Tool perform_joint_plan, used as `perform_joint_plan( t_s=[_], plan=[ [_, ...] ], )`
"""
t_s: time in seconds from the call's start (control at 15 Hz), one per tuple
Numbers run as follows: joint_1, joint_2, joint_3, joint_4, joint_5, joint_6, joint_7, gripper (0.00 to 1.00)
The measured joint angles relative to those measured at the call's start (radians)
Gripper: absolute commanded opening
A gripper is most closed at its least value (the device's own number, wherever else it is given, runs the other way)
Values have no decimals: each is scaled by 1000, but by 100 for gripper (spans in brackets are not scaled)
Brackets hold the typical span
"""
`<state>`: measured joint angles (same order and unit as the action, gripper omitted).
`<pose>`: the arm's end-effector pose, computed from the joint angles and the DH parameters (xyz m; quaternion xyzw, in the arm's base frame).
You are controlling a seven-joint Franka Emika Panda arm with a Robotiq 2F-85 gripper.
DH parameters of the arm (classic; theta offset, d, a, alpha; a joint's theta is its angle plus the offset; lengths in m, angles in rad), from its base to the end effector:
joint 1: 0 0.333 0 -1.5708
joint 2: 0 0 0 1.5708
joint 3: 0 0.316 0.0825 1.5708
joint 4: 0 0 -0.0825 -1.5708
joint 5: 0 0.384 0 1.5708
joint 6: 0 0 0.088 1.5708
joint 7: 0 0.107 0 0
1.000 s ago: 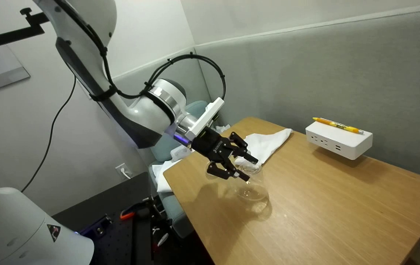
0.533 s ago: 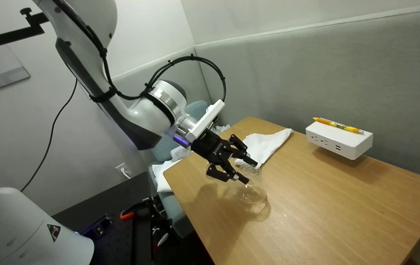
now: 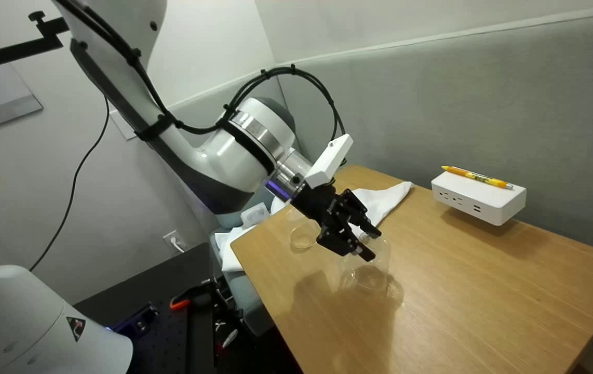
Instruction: Place the clear cup on the right upright.
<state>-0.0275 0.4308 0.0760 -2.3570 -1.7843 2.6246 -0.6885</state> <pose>0.4586 0.0488 0.1256 0.3371 0.8850 -0.1389 0.2896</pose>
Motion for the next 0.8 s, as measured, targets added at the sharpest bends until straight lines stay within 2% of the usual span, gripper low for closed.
perform_joint_plan(
  t_s=[0.2, 0.47, 0.6, 0.8],
  plan=[
    [-50, 1, -23, 30, 97, 145, -244, 31],
    [-106, 1, -21, 25, 311, 243, -580, 31],
    [-138, 0, 3, 14, 444, 245, -752, 31],
    [-222, 1, 91, -1, 668, 227, -1017, 31]
  ],
)
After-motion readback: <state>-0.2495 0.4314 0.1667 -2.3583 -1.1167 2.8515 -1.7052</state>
